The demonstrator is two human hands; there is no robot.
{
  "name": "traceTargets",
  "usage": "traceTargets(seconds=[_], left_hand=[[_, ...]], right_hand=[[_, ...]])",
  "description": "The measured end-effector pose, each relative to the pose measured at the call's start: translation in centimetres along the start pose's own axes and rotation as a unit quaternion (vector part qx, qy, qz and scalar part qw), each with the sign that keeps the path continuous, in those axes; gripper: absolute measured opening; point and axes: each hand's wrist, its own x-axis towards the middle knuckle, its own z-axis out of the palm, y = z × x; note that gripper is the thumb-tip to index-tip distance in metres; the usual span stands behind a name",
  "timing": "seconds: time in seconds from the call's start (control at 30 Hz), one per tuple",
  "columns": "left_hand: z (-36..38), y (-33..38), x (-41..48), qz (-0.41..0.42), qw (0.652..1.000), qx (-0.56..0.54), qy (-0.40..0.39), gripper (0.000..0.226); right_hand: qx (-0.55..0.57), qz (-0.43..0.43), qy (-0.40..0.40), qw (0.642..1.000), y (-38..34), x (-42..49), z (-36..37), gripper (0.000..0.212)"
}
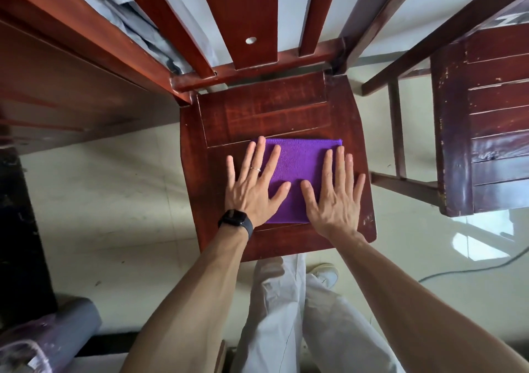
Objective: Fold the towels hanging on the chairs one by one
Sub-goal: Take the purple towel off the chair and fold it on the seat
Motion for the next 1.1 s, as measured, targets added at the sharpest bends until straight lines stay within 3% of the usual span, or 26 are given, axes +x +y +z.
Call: traceTargets(seconds=[0.07, 0.17, 0.27, 0.33, 0.4, 0.53, 0.7, 0.77, 0.93, 1.1], left_hand=[[-0.5, 0.7, -0.3, -0.085, 0.996, -0.019, 0.009, 0.077], [-2.3, 1.3, -0.6, -0.211, 0.965, -0.137, 0.070, 0.071], [-4.0, 1.1, -0.1, -0.299, 0.891, -0.338, 0.043, 0.052], [-4.7, 0.8, 0.7, -0.395, 0.828, -0.397, -0.012, 0.042], [-4.9, 0.3, 1.3, -0.431, 0.798, -0.416, -0.059, 0.036], [-5.3, -0.9, 1.9, -0.413, 0.767, -0.478, -0.116, 0.027], [-6.8, -1.5, 1.7, -0.388, 0.737, -0.534, -0.142, 0.029], [-7.4, -1.4, 1.3, -0.372, 0.728, -0.556, -0.150, 0.032], [-10.5, 0.3, 0.5, -0.325, 0.670, -0.636, -0.201, 0.029], [-17.0, 5.7, -1.0, -0.252, 0.674, -0.653, -0.238, 0.029]], right_hand=[[0.040, 0.044, 0.022, 0.998, -0.4, -0.4, -0.9, 0.069], [0.188, 0.129, 0.048, 0.972, -0.3, -0.4, -3.0, 0.058], [0.314, 0.248, -0.022, 0.916, 0.1, 0.7, -4.9, 0.047], [0.349, 0.297, -0.075, 0.886, 0.3, 1.8, -5.8, 0.045], [0.371, 0.306, -0.125, 0.868, 0.6, 2.6, -6.4, 0.044], [0.355, 0.278, -0.183, 0.873, 1.2, 3.5, -7.7, 0.039], [0.365, 0.237, -0.187, 0.880, 1.9, 3.0, -7.7, 0.021], [0.412, 0.250, -0.193, 0.854, 2.4, 2.4, -7.7, 0.019], [0.581, 0.281, -0.218, 0.733, 4.6, -0.1, -11.4, 0.032], [0.647, 0.243, -0.219, 0.689, 8.3, -4.6, -18.9, 0.041]])
